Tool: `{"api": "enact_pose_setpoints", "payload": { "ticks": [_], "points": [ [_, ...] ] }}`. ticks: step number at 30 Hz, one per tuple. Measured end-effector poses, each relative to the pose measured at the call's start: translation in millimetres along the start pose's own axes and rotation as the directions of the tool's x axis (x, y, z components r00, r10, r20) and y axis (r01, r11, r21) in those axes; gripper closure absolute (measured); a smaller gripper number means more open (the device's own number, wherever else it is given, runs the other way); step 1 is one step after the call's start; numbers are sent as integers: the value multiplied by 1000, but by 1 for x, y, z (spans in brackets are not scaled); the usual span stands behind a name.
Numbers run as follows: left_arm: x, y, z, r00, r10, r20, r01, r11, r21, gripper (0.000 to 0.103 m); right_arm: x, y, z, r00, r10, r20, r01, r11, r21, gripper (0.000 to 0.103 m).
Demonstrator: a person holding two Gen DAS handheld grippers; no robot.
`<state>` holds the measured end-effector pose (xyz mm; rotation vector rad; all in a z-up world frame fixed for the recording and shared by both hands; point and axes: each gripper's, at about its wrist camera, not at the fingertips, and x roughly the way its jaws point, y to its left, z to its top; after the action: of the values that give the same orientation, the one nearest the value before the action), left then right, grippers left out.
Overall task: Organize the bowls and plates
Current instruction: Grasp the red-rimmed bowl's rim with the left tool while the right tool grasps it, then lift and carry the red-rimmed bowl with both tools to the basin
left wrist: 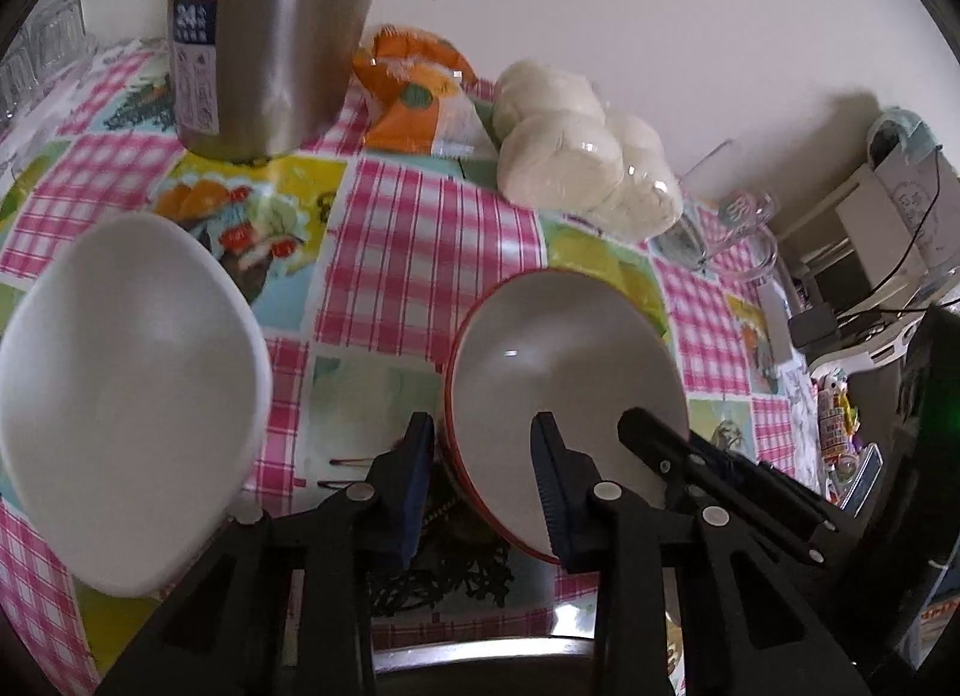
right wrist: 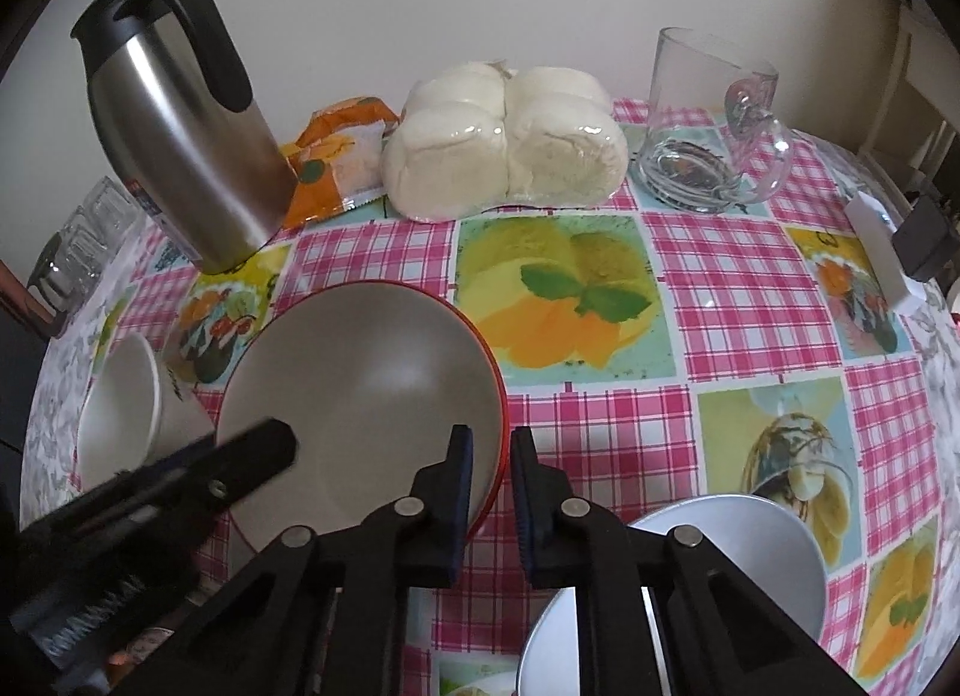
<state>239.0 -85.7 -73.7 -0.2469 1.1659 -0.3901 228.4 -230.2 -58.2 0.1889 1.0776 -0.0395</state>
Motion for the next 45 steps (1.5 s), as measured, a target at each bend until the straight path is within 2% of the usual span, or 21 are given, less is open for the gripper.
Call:
{"api": "enact_pose_setpoints", "payload": {
  "ticks": [6, 9, 13, 25, 32, 37, 45],
  "points": [
    [10, 0, -2, 1000, 17, -26, -18, 1000, -7, 69, 9, 1, 2, 1000, 3, -22, -3, 1000, -7, 90],
    [14, 1, -2, 999, 22, -36, -23, 1000, -14, 74, 15, 1, 1, 999, -3, -38, 3, 1000, -2, 90],
    [13, 4, 0, 999, 8, -38, -9, 1000, -24, 74, 20, 3, 2, 998, -10, -54, 10, 1000, 2, 90],
    [5, 1, 1, 1000, -10, 2, 10, 1000, 14, 74, 9, 1, 0, 1000, 6, -19, -5, 999, 36, 90],
    [-23, -12, 4, 998, -36, 59, 32, 998, 53, 74, -18, 0, 0, 999, 32, 44, -35, 997, 63, 90],
    [-47, -26, 0, 995, -14, 103, 3, 995, 100, 74, -50, 5, -6, 993, 46, 112, -56, 995, 84, 90],
    [-83, -35, -17, 988, -20, 151, 3, 993, 114, 74, -92, 5, -26, 982, 64, 176, -85, 990, 116, 90]
  ]
}}
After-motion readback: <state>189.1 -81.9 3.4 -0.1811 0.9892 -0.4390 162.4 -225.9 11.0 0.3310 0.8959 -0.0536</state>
